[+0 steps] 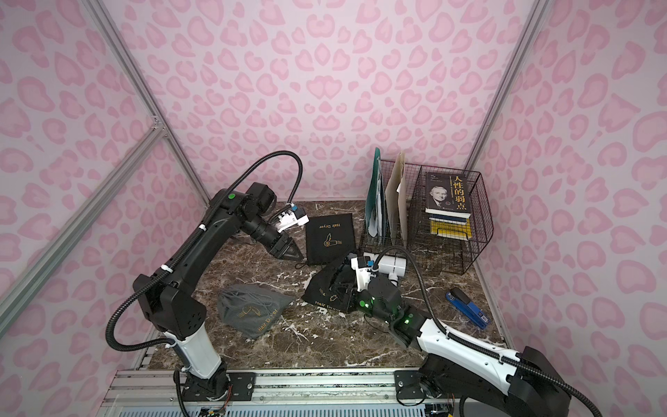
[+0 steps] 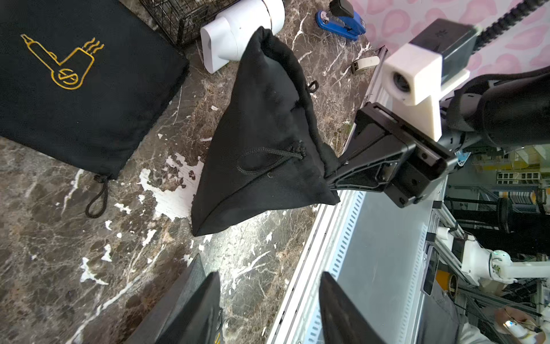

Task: Pack away hair dryers
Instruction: Place the drawstring bag at the center of the board, then pull the drawstrings on both sides of the drawstring bag.

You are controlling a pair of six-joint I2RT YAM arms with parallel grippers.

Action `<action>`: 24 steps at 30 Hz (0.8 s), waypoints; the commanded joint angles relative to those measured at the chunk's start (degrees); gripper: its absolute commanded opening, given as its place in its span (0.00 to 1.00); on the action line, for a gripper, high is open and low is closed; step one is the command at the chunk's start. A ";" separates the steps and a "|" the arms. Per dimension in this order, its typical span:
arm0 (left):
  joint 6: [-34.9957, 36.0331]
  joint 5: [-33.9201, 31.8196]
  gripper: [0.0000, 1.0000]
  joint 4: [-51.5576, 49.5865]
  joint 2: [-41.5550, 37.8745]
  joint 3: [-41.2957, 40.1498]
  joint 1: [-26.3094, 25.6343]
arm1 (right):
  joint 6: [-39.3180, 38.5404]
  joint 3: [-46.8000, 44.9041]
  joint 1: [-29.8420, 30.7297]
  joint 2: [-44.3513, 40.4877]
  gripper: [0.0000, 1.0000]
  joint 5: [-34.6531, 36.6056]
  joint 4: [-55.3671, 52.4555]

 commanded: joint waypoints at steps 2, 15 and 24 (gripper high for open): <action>2.44 1.46 0.63 3.48 1.08 0.61 -0.81 | 0.31 -1.56 0.22 -1.86 0.00 -0.61 1.97; 11.58 7.34 0.69 0.79 10.19 6.13 -5.83 | -1.36 -0.16 2.68 -0.18 0.00 -1.05 0.11; 16.87 10.61 0.70 -3.04 15.63 10.12 -8.67 | -1.52 -0.32 3.15 0.33 0.00 -0.06 -0.05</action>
